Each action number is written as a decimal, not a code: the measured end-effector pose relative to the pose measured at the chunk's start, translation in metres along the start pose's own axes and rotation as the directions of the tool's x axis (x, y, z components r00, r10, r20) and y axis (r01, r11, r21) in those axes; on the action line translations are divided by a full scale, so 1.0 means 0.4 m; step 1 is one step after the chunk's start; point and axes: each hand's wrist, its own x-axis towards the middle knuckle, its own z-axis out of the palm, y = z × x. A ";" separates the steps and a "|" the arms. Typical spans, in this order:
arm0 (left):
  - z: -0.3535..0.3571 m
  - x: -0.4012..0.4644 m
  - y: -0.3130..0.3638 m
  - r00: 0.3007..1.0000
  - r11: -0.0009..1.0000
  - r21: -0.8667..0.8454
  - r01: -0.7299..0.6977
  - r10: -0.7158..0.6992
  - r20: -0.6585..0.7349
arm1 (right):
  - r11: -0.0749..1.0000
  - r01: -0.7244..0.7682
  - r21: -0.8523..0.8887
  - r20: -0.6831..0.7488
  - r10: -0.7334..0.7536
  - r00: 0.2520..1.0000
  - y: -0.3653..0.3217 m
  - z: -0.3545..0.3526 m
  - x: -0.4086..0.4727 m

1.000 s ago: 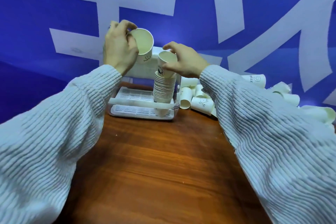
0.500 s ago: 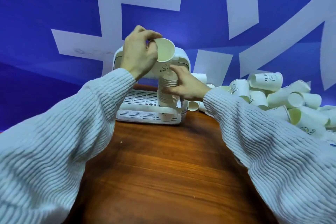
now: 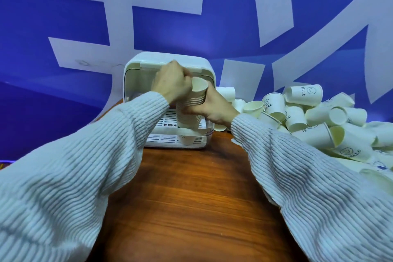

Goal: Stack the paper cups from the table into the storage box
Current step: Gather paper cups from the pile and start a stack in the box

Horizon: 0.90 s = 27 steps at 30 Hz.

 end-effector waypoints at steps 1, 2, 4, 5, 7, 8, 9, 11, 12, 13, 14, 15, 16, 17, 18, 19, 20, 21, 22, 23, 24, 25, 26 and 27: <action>0.019 -0.010 -0.012 0.999 0.999 0.026 0.030 -0.031 0.025 | 1.000 -0.010 0.022 -0.009 0.010 1.000 0.000 0.001 -0.004; 0.035 -0.020 -0.022 0.998 0.998 0.025 0.051 -0.052 0.041 | 0.999 -0.027 0.028 -0.030 0.028 0.999 0.008 0.005 -0.002; 0.056 -0.030 -0.048 0.997 0.998 -0.035 0.060 -0.058 0.057 | 0.999 -0.036 0.033 -0.049 0.038 0.998 0.016 0.014 -0.010; 0.059 -0.029 -0.059 0.995 0.996 -0.074 0.045 -0.038 0.096 | 0.999 -0.040 0.016 -0.062 0.041 0.997 0.020 0.018 -0.014; 0.053 -0.027 -0.080 0.959 0.975 -0.218 0.036 0.027 0.282 | 0.998 -0.052 -0.039 -0.062 0.049 0.997 0.030 0.023 -0.019; 0.051 -0.025 -0.087 0.927 0.952 -0.298 0.065 0.053 0.372 | 0.996 -0.048 -0.072 -0.043 0.045 0.998 0.030 0.024 -0.026; 0.053 -0.018 -0.097 0.901 0.940 -0.330 0.090 0.064 0.428 | 0.993 -0.049 -0.108 -0.007 0.049 0.999 0.030 0.024 -0.035; 0.064 0.001 -0.115 0.902 0.951 -0.295 0.094 0.044 0.430 | 0.968 -0.082 -0.238 0.004 0.086 0.996 0.037 0.030 -0.055; 0.074 0.011 -0.119 0.924 0.958 -0.268 0.103 0.007 0.382 | 0.941 -0.101 -0.324 -0.016 0.101 0.995 0.043 0.038 -0.063; 0.084 0.018 -0.121 0.945 0.963 -0.242 0.118 -0.034 0.327 | 0.911 -0.124 -0.393 -0.043 0.116 0.992 0.046 0.047 -0.072; 0.094 0.025 -0.120 0.957 0.964 -0.226 0.139 -0.072 0.282 | 0.891 -0.159 -0.426 -0.078 0.139 0.987 0.054 0.058 -0.076; 0.106 0.032 -0.117 0.962 0.963 -0.212 0.165 -0.109 0.251 | 0.877 -0.181 -0.445 -0.096 0.154 0.983 0.056 0.067 -0.082; 0.122 0.041 -0.115 0.964 0.962 -0.199 0.185 -0.138 0.229 | 0.867 -0.188 -0.462 -0.104 0.157 0.982 0.060 0.076 -0.088; 0.138 0.050 -0.111 0.962 0.961 -0.189 0.204 -0.161 0.219 | 0.855 -0.176 -0.488 -0.092 0.150 0.984 0.065 0.085 -0.095; 0.152 0.059 -0.103 0.962 0.959 -0.188 0.215 -0.174 0.212 | 0.848 -0.164 -0.504 -0.072 0.148 0.986 0.068 0.091 -0.102; 0.167 0.071 -0.097 0.960 0.956 -0.186 0.227 -0.188 0.205 | 0.847 -0.161 -0.506 -0.060 0.151 0.987 0.073 0.096 -0.106; 0.179 0.080 -0.087 0.961 0.955 -0.182 0.234 -0.198 0.193 | 0.855 -0.165 -0.492 -0.051 0.161 0.986 0.083 0.097 -0.105; 0.190 0.089 -0.080 0.959 0.953 -0.174 0.247 -0.215 0.184 | 0.861 -0.171 -0.478 -0.039 0.174 0.984 0.088 0.096 -0.104; 0.202 0.099 -0.075 0.959 0.953 -0.170 0.252 -0.222 0.177 | 0.868 -0.175 -0.464 -0.027 0.184 0.983 0.093 0.093 -0.103; 0.213 0.106 -0.071 0.958 0.952 -0.164 0.257 -0.229 0.174 | 0.869 -0.168 -0.465 -0.012 0.184 0.983 0.091 0.091 -0.105; 0.222 0.109 -0.065 0.959 0.954 -0.157 0.256 -0.229 0.169 | 0.865 -0.170 -0.472 0.012 0.199 0.980 0.086 0.086 -0.109; 0.231 0.111 -0.062 0.961 0.957 -0.146 0.252 -0.229 0.157 | 0.861 -0.170 -0.480 0.024 0.207 0.978 0.080 0.081 -0.114; 0.238 0.111 -0.060 0.964 0.960 -0.135 0.244 -0.225 0.143 | 0.864 -0.168 -0.475 0.022 0.202 0.979 0.076 0.077 -0.118; 0.244 0.109 -0.056 0.966 0.963 -0.126 0.239 -0.222 0.133 | 0.865 -0.160 -0.475 0.020 0.192 0.981 0.077 0.071 -0.120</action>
